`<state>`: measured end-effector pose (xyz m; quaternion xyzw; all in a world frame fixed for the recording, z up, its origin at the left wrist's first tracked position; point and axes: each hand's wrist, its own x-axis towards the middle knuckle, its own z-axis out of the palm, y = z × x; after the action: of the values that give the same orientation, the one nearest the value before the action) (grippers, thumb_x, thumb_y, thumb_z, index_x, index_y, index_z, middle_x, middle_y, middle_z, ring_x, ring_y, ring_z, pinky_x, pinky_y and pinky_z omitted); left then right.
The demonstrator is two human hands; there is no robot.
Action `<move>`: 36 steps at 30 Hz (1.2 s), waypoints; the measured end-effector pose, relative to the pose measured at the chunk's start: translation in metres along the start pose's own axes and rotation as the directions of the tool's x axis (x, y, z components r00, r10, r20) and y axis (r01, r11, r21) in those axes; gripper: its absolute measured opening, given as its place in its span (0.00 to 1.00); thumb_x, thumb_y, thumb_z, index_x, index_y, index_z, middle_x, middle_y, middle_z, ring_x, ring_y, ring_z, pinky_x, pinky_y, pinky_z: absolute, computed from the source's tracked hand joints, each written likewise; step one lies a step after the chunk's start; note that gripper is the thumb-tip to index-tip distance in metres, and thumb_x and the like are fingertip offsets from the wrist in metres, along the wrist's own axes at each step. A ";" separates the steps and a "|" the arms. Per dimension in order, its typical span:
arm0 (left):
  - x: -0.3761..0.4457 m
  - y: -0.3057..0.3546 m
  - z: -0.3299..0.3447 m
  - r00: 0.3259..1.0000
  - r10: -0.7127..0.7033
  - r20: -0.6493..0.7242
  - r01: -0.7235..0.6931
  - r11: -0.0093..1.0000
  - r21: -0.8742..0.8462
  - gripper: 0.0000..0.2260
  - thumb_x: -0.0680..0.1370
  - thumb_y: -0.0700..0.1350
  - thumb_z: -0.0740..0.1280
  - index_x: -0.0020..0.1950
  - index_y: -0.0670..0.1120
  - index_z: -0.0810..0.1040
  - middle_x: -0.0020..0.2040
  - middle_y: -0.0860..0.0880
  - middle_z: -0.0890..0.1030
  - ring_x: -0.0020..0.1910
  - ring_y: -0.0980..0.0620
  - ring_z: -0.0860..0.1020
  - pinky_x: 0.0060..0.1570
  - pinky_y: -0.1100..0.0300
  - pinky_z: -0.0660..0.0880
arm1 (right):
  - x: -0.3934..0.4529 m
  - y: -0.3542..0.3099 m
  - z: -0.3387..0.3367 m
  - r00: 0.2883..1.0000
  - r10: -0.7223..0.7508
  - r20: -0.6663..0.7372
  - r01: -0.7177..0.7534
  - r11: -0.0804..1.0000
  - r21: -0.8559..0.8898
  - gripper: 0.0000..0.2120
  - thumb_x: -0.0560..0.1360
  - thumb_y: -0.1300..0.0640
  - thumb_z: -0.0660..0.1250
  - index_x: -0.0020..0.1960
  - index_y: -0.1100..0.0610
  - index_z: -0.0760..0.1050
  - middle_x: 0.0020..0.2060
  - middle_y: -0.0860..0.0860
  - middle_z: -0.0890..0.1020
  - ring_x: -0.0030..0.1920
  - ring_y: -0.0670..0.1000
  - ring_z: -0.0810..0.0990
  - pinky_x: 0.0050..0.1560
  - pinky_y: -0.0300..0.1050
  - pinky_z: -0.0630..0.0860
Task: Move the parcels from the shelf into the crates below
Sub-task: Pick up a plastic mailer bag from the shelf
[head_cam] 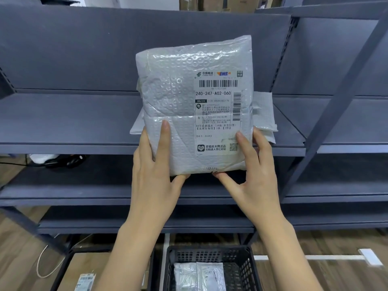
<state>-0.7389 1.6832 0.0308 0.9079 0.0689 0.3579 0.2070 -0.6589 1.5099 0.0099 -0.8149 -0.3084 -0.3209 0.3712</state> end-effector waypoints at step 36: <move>-0.278 -0.115 0.151 0.583 -0.285 0.760 0.320 0.941 0.108 0.46 0.67 0.49 0.77 0.77 0.54 0.53 0.72 0.41 0.62 0.69 0.42 0.65 0.65 0.54 0.64 | -0.336 0.045 0.093 0.549 0.619 0.562 -0.588 0.764 -0.267 0.41 0.66 0.48 0.72 0.74 0.47 0.56 0.75 0.60 0.58 0.67 0.63 0.67 0.61 0.62 0.70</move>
<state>-0.8374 1.6622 -0.2904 0.9432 0.1208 -0.0999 0.2928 -0.8010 1.4713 -0.3091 -0.9370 -0.1062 0.1054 0.3157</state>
